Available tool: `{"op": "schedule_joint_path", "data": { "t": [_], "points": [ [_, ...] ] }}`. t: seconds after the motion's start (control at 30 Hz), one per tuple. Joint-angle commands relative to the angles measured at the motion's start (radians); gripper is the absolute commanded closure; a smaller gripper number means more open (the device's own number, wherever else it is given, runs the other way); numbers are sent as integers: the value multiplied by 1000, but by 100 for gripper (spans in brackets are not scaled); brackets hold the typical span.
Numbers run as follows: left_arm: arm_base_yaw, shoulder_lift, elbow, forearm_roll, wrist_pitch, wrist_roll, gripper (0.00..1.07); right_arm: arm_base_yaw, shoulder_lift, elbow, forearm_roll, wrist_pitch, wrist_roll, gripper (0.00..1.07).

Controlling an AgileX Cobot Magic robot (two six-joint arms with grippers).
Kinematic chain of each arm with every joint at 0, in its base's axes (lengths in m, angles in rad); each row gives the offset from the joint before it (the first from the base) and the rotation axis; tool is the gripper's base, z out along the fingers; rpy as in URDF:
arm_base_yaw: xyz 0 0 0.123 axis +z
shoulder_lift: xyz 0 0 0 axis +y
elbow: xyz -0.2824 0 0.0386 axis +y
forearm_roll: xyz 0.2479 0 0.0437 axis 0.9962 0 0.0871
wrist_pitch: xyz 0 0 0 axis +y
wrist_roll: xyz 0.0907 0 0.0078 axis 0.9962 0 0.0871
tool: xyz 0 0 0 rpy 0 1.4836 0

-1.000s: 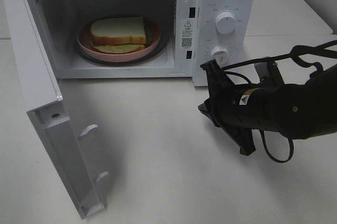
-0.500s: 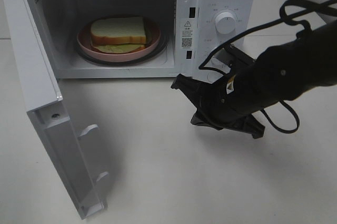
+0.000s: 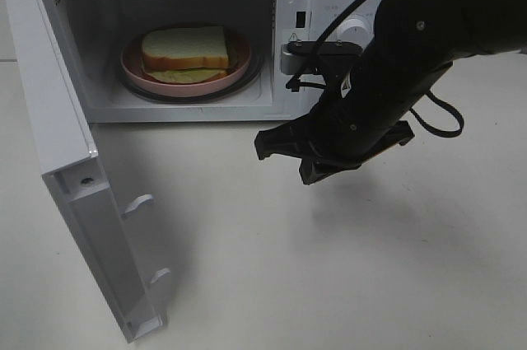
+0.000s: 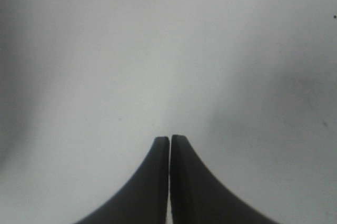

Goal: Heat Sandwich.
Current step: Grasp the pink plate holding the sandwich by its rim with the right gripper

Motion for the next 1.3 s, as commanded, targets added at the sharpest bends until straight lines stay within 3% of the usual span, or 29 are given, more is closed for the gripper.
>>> {"op": "schedule_joint_path", "data": {
  "t": [0.03, 0.37, 0.8, 1.2, 1.3],
  "points": [
    [-4, -7, 0, 0, -11, -5, 9, 6, -9, -34, -2, 85, -181, 104],
    [-4, -7, 0, 0, -11, -5, 9, 6, -9, -62, -13, 204, -737, 102],
    [-4, -7, 0, 0, -11, -5, 9, 6, -9, -62, -42, 204, -1264, 98],
    [-4, -7, 0, 0, -11, -5, 9, 6, -9, -62, -96, 199, -1530, 92],
    [-4, -7, 0, 0, -11, -5, 9, 6, -9, -62, -96, 178, -1536, 80]
  ]
}}
